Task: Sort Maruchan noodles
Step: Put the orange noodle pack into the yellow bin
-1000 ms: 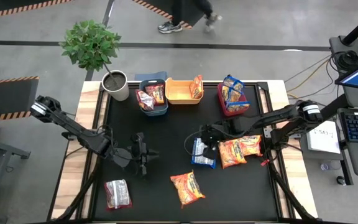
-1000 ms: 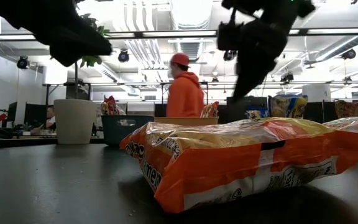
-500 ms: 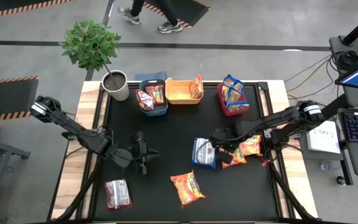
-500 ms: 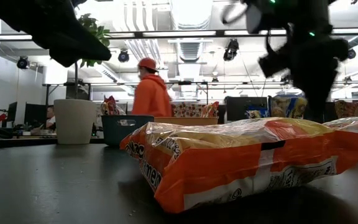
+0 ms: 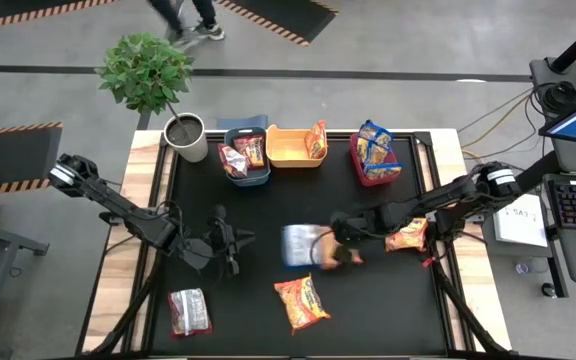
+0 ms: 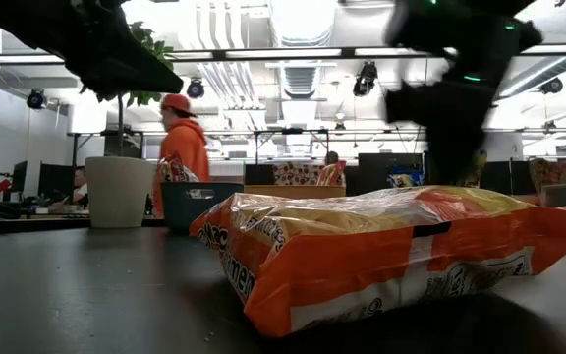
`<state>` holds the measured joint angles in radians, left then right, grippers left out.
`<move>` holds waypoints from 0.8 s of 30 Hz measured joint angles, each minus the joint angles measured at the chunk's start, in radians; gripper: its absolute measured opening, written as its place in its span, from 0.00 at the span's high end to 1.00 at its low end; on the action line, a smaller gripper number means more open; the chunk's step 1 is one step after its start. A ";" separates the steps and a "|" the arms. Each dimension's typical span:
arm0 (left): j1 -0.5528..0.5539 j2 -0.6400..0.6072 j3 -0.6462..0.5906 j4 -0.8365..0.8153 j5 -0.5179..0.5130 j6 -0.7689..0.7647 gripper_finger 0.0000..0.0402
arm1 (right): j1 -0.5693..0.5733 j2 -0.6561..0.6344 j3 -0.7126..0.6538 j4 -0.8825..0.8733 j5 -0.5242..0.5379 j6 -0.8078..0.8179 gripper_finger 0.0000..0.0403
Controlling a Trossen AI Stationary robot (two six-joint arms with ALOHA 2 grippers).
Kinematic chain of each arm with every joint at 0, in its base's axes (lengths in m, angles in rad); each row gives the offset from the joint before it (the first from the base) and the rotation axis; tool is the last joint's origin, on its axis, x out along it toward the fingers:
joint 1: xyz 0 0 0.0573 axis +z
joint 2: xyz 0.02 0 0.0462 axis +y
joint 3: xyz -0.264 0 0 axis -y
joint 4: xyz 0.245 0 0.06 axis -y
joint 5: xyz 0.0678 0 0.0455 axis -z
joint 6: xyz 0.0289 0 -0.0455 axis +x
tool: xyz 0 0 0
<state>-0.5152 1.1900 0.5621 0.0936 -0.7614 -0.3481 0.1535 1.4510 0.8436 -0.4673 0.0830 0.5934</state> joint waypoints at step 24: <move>0.006 0.003 -0.013 0.029 -0.015 -0.038 0.90 | 0.011 0.017 0.068 0.586 0.196 -0.360 0.98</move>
<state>-0.5093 1.1934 0.5496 0.1230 -0.7761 -0.3861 0.1649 1.4675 0.9112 0.1187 0.2788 0.2334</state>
